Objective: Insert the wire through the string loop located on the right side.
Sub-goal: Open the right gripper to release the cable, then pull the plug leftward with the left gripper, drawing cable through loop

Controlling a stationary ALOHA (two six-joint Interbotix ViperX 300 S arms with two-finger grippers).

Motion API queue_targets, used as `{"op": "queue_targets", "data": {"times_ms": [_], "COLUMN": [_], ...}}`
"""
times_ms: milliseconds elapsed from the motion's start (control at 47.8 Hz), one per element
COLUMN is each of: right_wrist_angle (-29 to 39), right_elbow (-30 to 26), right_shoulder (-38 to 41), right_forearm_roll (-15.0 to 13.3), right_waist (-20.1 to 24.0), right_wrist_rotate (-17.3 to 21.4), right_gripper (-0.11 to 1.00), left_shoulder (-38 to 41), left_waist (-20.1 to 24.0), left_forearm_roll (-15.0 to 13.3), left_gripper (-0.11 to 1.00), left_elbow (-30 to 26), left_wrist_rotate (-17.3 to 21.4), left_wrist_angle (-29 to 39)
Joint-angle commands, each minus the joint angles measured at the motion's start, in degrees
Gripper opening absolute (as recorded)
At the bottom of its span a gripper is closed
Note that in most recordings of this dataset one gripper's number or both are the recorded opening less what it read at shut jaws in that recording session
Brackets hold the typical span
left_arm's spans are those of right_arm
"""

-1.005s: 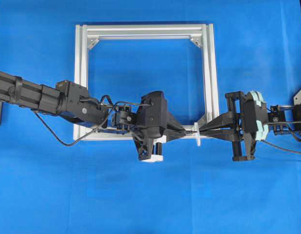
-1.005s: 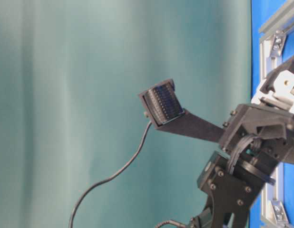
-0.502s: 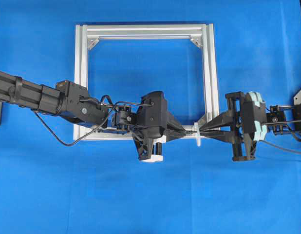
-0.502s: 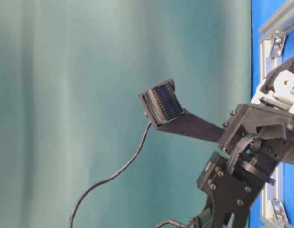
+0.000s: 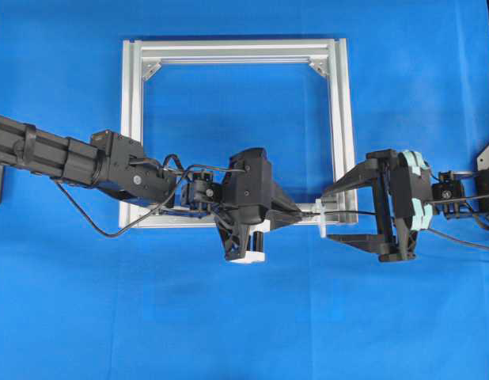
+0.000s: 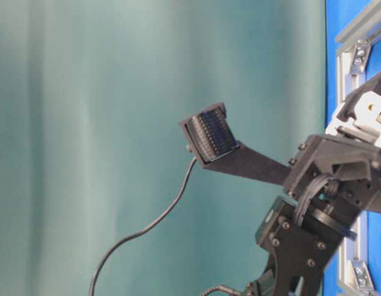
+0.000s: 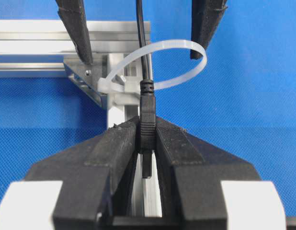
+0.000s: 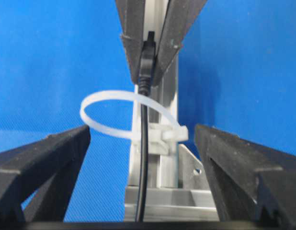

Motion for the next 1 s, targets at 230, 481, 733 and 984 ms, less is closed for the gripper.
{"op": "queue_targets", "data": {"times_ms": [230, 481, 733, 984], "right_wrist_angle": [-0.2, -0.3, -0.2, -0.2], "right_elbow": [-0.4, -0.4, -0.4, -0.3], "right_shoulder": [-1.0, -1.0, -1.0, -1.0], "right_forearm_roll": [0.2, 0.2, 0.1, 0.1], "right_waist": [-0.1, -0.1, -0.1, 0.0], "right_wrist_rotate": [-0.1, -0.2, -0.3, -0.3], "right_gripper": [0.94, 0.94, 0.94, 0.94], "left_shoulder": [-2.9, -11.2, -18.7, -25.1], "left_waist": [0.1, 0.1, 0.1, -0.4], "left_forearm_roll": [0.2, 0.2, 0.2, 0.2], "left_gripper": [0.08, 0.08, 0.08, 0.08], "left_elbow": [0.8, 9.6, 20.1, 30.8], "left_wrist_rotate": [0.1, 0.0, -0.3, -1.8], "left_wrist_angle": [-0.4, -0.6, -0.5, -0.6]}}
